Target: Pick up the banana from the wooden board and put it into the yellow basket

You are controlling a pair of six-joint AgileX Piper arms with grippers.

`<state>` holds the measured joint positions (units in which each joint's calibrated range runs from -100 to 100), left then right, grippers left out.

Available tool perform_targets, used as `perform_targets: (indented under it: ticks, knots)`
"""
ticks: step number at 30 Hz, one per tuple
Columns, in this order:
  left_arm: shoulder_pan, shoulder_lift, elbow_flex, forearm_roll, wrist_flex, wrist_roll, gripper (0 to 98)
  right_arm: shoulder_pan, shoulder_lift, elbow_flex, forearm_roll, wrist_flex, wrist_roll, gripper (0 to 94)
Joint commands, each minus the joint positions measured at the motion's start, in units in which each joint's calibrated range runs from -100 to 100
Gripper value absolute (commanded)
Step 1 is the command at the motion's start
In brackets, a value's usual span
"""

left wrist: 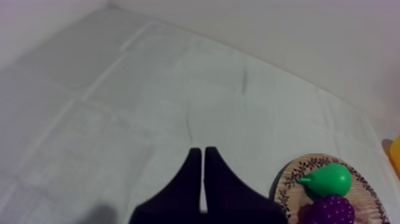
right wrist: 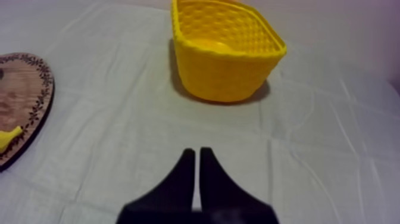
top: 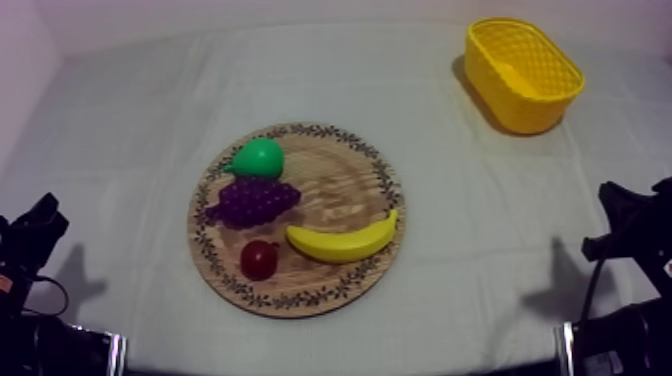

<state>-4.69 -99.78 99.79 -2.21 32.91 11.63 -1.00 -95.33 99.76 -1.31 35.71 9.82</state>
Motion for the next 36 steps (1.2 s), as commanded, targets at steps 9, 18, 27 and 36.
perform_targets:
  ticks: [9, 18, 27, 36]
  knots:
    - [0.02, -0.05, -0.01, 0.03, -0.01, -0.01, 0.1, 0.98, -0.33, 0.02, 0.1, 1.14, -0.16, 0.5]
    - [0.02, -0.05, -0.01, 0.03, -0.01, -0.04, 0.1, 0.25, -0.34, -1.19, -2.11, 4.8, -8.2, 0.5]
    - [0.02, -0.05, -0.01, 0.03, -0.01, -0.02, 0.1, 1.28, -0.34, -0.12, -0.8, 1.17, -8.32, 0.6]
    - [0.02, -0.05, -0.01, 0.03, -0.01, -0.02, 0.1, 2.21, -0.34, 0.02, -0.23, 0.81, -3.77, 0.4]
